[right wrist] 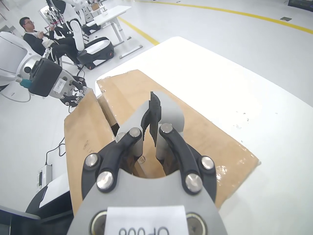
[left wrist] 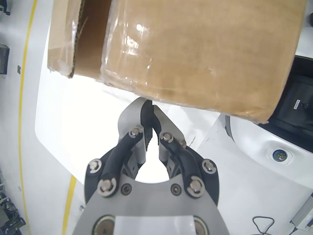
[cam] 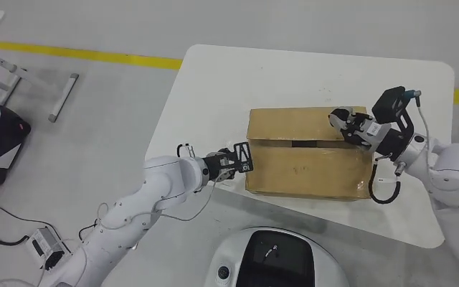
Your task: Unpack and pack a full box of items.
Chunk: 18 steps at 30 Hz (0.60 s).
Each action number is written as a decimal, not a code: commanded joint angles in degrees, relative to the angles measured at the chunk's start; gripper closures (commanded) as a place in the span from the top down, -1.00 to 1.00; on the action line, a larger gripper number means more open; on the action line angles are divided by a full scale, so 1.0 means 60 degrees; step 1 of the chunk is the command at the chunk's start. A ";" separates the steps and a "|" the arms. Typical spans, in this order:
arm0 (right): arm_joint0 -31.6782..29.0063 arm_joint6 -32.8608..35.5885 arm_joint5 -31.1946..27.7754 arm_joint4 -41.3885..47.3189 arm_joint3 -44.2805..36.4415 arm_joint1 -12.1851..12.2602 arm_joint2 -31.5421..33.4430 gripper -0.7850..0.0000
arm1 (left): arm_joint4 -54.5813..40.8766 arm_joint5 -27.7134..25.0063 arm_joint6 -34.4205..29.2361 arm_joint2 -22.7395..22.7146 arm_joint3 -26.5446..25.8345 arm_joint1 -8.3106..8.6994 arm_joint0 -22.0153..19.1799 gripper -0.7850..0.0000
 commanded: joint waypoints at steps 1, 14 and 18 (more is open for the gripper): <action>-0.0031 0.0051 0.0006 0.0016 -0.0067 0.0010 0.0061 -1.00 | -0.0089 0.0040 0.0048 0.0156 0.0058 -0.0030 -0.0127 -1.00; -0.0267 0.0382 0.0080 0.0498 -0.0285 0.0162 0.0880 -1.00 | -0.0362 0.0461 0.0484 0.1242 0.0387 -0.0300 -0.1187 -1.00; -0.0334 0.0439 0.0155 0.0673 -0.0383 0.0140 0.0795 -1.00 | -0.0379 0.0560 0.0564 0.1375 0.0436 -0.0353 -0.1362 0.12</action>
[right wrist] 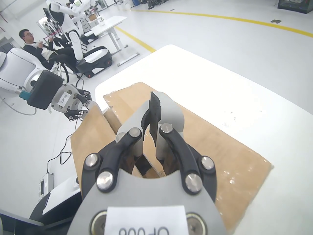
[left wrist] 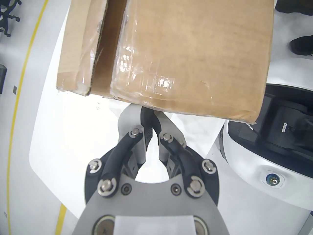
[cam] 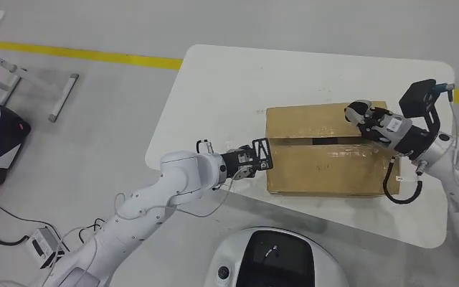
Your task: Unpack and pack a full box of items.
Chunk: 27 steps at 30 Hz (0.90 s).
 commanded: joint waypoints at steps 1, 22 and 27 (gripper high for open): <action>-0.0034 -0.0005 0.0054 0.0012 -0.0051 -0.0026 -0.0117 -1.00 | -0.0016 0.0061 0.0017 -0.0013 0.0021 -0.0012 -0.0026 0.81; -0.0152 -0.0457 0.0455 -0.1446 0.0340 -0.0309 -0.1072 -1.00 | 0.1653 -0.0159 0.1027 -0.1129 -0.0194 0.0193 0.1510 1.00; -0.0128 -0.0407 0.0490 -0.1432 0.0327 -0.0346 -0.1098 -1.00 | 0.2100 0.0195 0.1627 -0.0641 0.0540 0.0087 0.1233 1.00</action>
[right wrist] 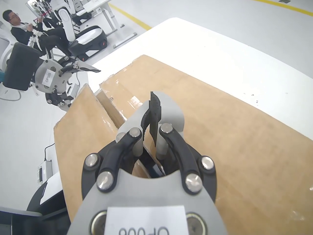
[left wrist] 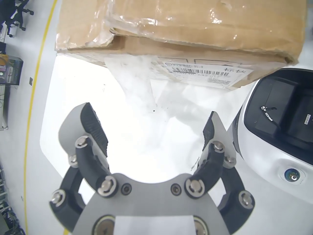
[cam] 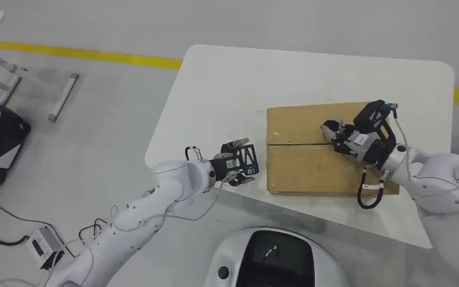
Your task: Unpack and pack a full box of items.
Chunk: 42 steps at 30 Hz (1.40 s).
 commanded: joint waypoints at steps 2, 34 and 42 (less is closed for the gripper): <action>0.0019 0.0006 0.0015 -0.0012 -0.0005 -0.0019 -0.0001 -1.00 | 0.0379 0.0141 0.0252 0.0279 0.0432 -0.0059 -0.0236 1.00; 0.0256 0.0057 -0.0143 0.0222 0.0525 -0.0214 0.0052 -1.00 | 0.1849 0.1550 0.1211 0.1166 0.2805 -0.0569 -0.1264 -1.00; 0.0322 0.0162 -0.0299 0.0266 0.0675 -0.0258 0.0008 -1.00 | 0.2263 0.1296 0.0851 0.0356 0.1379 -0.0442 -0.0746 -1.00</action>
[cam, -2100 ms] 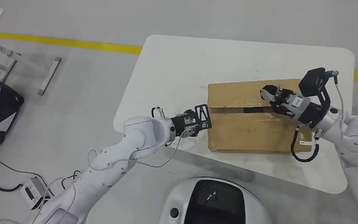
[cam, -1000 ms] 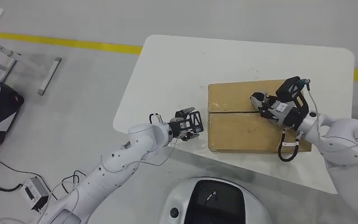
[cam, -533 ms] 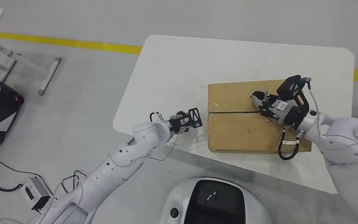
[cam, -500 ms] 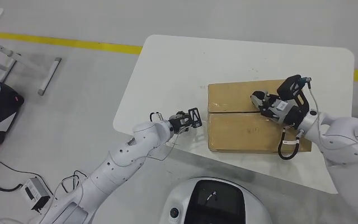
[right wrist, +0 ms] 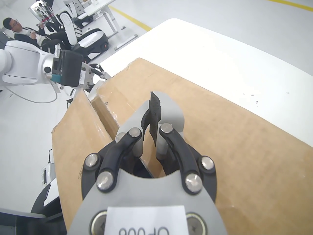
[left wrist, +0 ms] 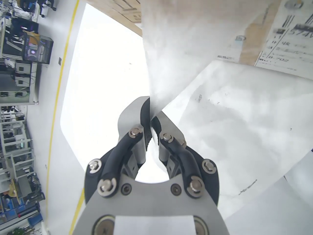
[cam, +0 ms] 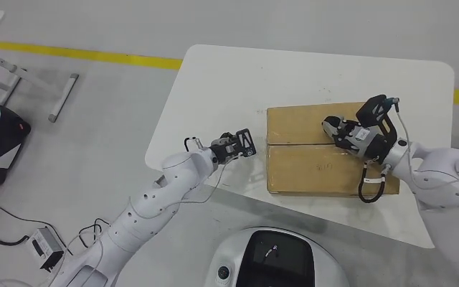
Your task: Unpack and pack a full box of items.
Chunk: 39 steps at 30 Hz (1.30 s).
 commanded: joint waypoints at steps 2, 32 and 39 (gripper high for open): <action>0.0023 0.0043 -0.0049 0.0003 0.0038 -0.0021 -0.0049 -1.00 | 0.0357 -0.0209 -0.0147 -0.0203 -0.0522 0.0046 0.0197 -1.00; 0.0062 -0.0191 -0.0127 -0.0711 0.0153 -0.0171 -0.0197 -1.00 | -0.0533 -0.0403 -0.0884 -0.1383 -0.3302 -0.0062 0.0091 -1.00; -0.0002 -0.0945 -0.0263 -0.0629 -0.0070 -0.0153 0.0229 -1.00 | -0.0528 -0.0369 -0.0953 -0.1376 -0.3133 -0.0101 0.0135 -1.00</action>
